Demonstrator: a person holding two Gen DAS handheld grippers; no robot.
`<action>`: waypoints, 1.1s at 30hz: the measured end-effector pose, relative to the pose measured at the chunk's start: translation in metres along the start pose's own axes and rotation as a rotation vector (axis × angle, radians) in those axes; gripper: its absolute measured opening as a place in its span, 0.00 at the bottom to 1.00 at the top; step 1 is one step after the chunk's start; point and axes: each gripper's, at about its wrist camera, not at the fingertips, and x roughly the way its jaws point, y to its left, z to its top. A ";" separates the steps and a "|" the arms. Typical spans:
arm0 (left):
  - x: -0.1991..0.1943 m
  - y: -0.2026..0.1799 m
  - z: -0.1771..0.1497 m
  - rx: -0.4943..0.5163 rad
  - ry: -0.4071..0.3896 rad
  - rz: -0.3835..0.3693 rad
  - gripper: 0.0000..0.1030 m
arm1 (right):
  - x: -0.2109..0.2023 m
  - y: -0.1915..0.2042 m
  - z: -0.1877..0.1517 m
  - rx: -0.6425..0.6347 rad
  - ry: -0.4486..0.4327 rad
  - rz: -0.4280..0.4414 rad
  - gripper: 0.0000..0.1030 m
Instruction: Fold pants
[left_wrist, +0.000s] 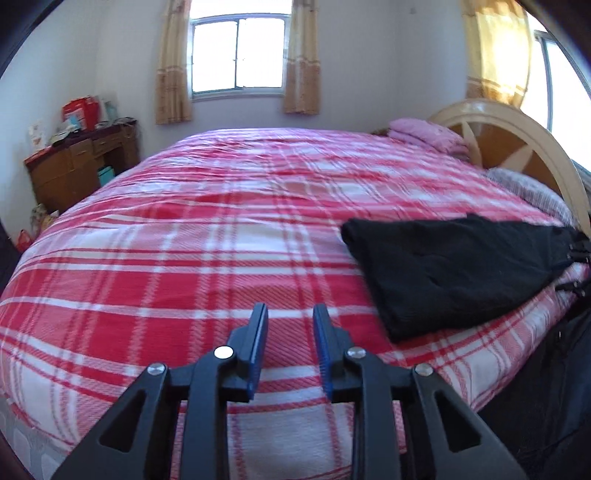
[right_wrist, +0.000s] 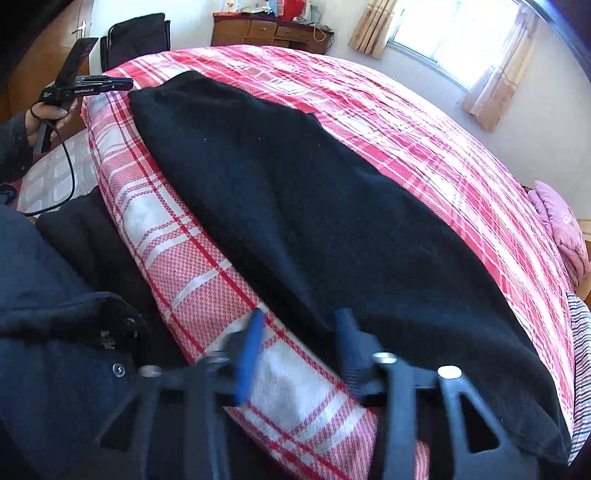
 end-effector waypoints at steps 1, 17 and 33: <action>-0.002 -0.001 0.003 -0.010 -0.012 0.000 0.26 | -0.002 -0.002 -0.002 0.011 -0.002 0.001 0.46; 0.032 -0.221 0.060 0.379 0.006 -0.366 0.54 | -0.058 -0.093 -0.054 0.346 -0.079 -0.159 0.46; 0.072 -0.425 0.076 0.647 0.142 -0.717 0.54 | -0.163 -0.237 -0.218 1.189 -0.259 -0.353 0.46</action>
